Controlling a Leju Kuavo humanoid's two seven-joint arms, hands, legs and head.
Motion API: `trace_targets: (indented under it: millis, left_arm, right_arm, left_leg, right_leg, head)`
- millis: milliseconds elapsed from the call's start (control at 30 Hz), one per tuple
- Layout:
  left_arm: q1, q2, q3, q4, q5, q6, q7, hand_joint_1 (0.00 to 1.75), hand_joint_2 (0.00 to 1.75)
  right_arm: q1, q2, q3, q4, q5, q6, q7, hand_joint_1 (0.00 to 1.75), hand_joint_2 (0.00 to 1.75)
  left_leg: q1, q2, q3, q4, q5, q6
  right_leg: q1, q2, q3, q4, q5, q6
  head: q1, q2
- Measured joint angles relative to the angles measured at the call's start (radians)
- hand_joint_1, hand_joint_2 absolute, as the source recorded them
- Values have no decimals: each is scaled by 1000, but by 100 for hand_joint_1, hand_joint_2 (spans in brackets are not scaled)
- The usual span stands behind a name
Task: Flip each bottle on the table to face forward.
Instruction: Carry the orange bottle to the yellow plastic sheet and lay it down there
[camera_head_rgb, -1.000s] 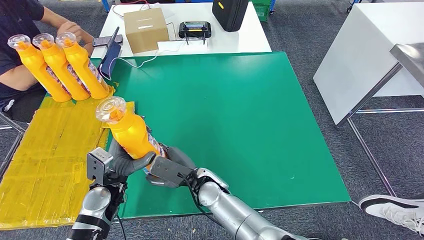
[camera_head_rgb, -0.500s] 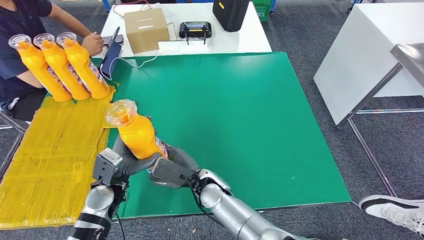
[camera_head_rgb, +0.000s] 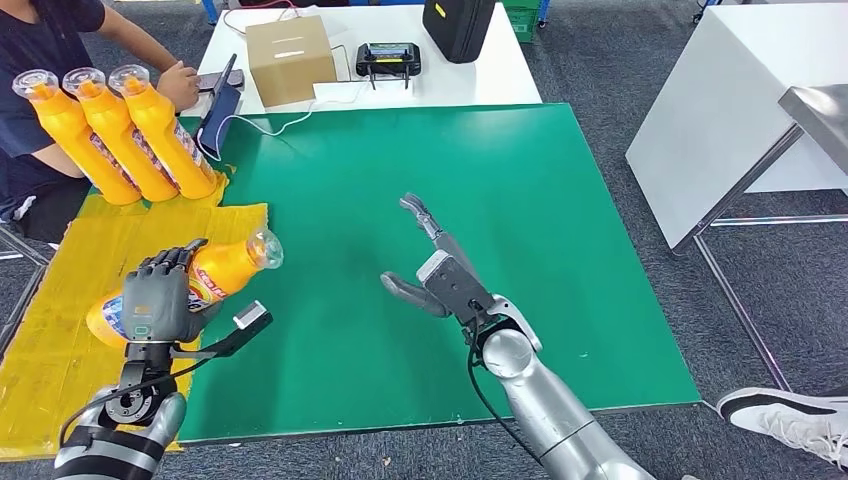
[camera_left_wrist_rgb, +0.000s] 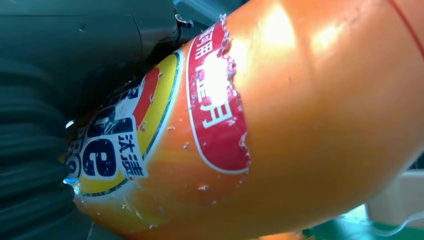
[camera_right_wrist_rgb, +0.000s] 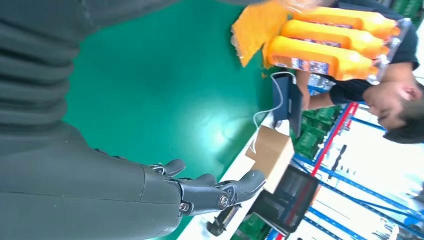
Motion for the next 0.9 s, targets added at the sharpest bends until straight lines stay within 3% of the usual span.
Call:
trace_targets:
  millis: [167, 300, 467, 600, 900]
  left_arm:
    - [-20, 55, -42, 104, -2, -98, -28, 175, 175]
    - [-50, 60, -23, 226, -2, -143, -140, 175, 175]
    - [-93, 60, 4, 319, -4, -155, -166, 175, 175]
    - [-118, 60, 12, 358, 6, -188, -200, 0, 0]
    - [-136, 61, 85, 408, 90, -220, -350, 0, 0]
  right_arm:
    - [9, -18, -11, -51, -3, 2, -3, 0, 0]
    - [11, -28, -12, -76, -4, 11, -3, 0, 0]
    - [15, -34, -12, -89, -3, 16, -2, 0, 0]
    - [16, -39, -12, -93, 0, 22, -2, 0, 0]
    - [21, -43, -12, -94, 6, 31, -4, 0, 0]
  left_leg:
    - [0, -1, 0, 0, 0, 0]
    - [-1, -1, 0, 0, 0, 0]
    - [-1, -2, 0, 0, 0, 0]
    - [-1, -3, 2, 0, 0, 0]
    - [-1, -3, 4, -1, 0, 0]
  right_leg:
    - [0, 0, 1, 0, 0, 0]
    - [-1, 0, 1, 0, 0, 0]
    - [-1, -1, 2, 0, 0, 0]
    - [-1, -1, 4, 0, 0, 0]
    - [-2, -1, 6, 0, 0, 0]
  head:
    - [0, 0]
    - [0, 0]
    - [0, 0]
    - [0, 0]
    - [0, 0]
